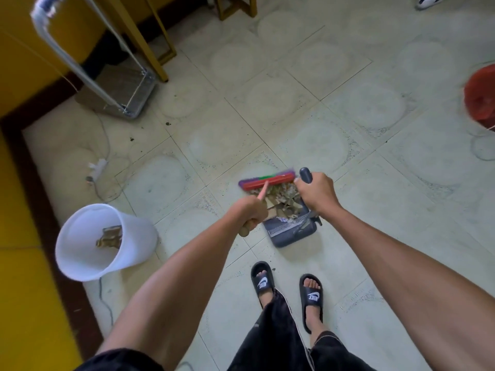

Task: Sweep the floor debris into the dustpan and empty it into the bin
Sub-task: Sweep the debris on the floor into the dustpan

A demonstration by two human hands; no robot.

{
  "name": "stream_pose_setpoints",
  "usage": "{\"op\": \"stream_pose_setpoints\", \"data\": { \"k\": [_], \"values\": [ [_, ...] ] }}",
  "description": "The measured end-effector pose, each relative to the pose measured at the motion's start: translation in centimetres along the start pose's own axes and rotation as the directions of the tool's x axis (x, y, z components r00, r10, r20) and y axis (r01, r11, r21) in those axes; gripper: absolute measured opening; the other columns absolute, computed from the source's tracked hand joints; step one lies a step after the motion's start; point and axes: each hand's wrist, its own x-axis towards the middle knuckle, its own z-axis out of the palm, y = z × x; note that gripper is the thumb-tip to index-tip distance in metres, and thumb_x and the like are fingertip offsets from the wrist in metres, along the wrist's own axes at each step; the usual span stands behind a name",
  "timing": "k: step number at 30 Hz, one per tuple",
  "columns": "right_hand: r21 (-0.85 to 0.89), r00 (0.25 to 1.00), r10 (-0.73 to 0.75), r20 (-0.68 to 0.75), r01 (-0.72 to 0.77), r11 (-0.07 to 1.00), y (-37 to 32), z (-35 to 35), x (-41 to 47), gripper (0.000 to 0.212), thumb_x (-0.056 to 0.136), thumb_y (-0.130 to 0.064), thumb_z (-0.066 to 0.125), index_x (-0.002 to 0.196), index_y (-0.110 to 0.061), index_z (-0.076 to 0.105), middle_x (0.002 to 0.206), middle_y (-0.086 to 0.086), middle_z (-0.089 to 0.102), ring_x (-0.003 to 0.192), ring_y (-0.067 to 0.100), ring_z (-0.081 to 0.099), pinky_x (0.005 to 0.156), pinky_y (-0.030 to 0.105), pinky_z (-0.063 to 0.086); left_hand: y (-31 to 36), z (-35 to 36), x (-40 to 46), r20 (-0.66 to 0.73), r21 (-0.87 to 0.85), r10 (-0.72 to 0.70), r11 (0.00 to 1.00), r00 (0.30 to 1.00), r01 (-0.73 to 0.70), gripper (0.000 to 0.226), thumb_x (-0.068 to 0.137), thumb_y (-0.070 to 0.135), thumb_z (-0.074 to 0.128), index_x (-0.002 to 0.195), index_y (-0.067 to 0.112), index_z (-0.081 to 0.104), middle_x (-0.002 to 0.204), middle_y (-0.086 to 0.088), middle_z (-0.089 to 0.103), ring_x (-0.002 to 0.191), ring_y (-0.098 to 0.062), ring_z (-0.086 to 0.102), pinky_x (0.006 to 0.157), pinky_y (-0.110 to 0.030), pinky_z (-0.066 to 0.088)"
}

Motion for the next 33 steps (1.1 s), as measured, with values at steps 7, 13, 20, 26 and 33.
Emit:
{"op": "stream_pose_setpoints", "data": {
  "k": [7, 13, 20, 26, 33],
  "values": [
    [-0.061, 1.000, -0.012, 0.020, 0.013, 0.998, -1.0, 0.5, 1.0, 0.023, 0.087, -0.024, 0.060, 0.076, -0.004, 0.066, 0.067, 0.006, 0.058, 0.050, 0.014, 0.049, 0.039, 0.021, 0.037, 1.4, -1.5, -2.0, 0.152, 0.079, 0.085, 0.992, 0.985, -0.097, 0.062, 0.086, -0.003, 0.040, 0.147, 0.006, 0.030, 0.091, -0.018, 0.064, 0.041, -0.011, 0.043, 0.029, -0.017, 0.037],
    [-0.087, 1.000, -0.029, -0.004, 0.029, 0.996, -1.5, 0.8, 0.7, 0.028, 0.085, -0.026, 0.059, 0.060, -0.013, 0.055, 0.060, 0.004, 0.054, 0.053, 0.020, 0.049, 0.051, 0.031, 0.041, 1.2, -3.2, -3.9, 0.292, -0.137, 0.039, 0.991, 0.956, 0.002, 0.019, 0.092, 0.001, 0.034, 0.096, 0.007, 0.051, 0.042, -0.002, 0.047, 0.024, -0.006, 0.039, 0.026, -0.010, 0.031],
    [-0.075, 0.999, 0.030, -0.010, -0.031, 0.997, -1.1, -0.2, 0.8, 0.025, 0.086, -0.025, 0.059, 0.076, -0.003, 0.065, 0.068, 0.006, 0.057, 0.050, 0.017, 0.049, 0.046, 0.026, 0.040, 2.0, -6.8, -4.9, 0.264, -0.122, 0.049, 0.992, 0.963, -0.017, 0.010, 0.090, -0.003, 0.038, 0.085, 0.001, 0.045, 0.034, 0.000, 0.045, 0.023, -0.007, 0.038, 0.025, -0.012, 0.032],
    [-0.059, 0.995, 0.077, -0.065, -0.081, 0.995, 0.0, -1.6, -0.5, 0.029, 0.086, -0.021, 0.058, 0.060, -0.016, 0.049, 0.058, -0.001, 0.048, 0.047, 0.015, 0.044, 0.043, 0.024, 0.033, 2.9, -9.7, -3.9, 0.077, 0.062, 0.098, 0.993, 0.992, -0.102, 0.038, 0.088, -0.001, 0.040, 0.124, -0.006, 0.048, 0.055, -0.006, 0.049, 0.028, -0.009, 0.042, 0.030, -0.014, 0.035],
    [0.038, 0.982, 0.152, -0.110, -0.149, 0.988, 2.4, -3.3, -2.7, 0.035, 0.086, -0.025, 0.061, 0.055, -0.019, 0.046, 0.050, -0.005, 0.045, 0.042, 0.011, 0.042, 0.043, 0.024, 0.030, 5.2, -6.7, -0.1, -0.156, 0.202, 0.238, 0.958, 0.959, -0.205, 0.057, 0.081, -0.004, 0.042, 0.138, -0.003, 0.042, 0.060, -0.013, 0.062, 0.032, -0.013, 0.042, 0.026, -0.015, 0.035]
  ]
}}
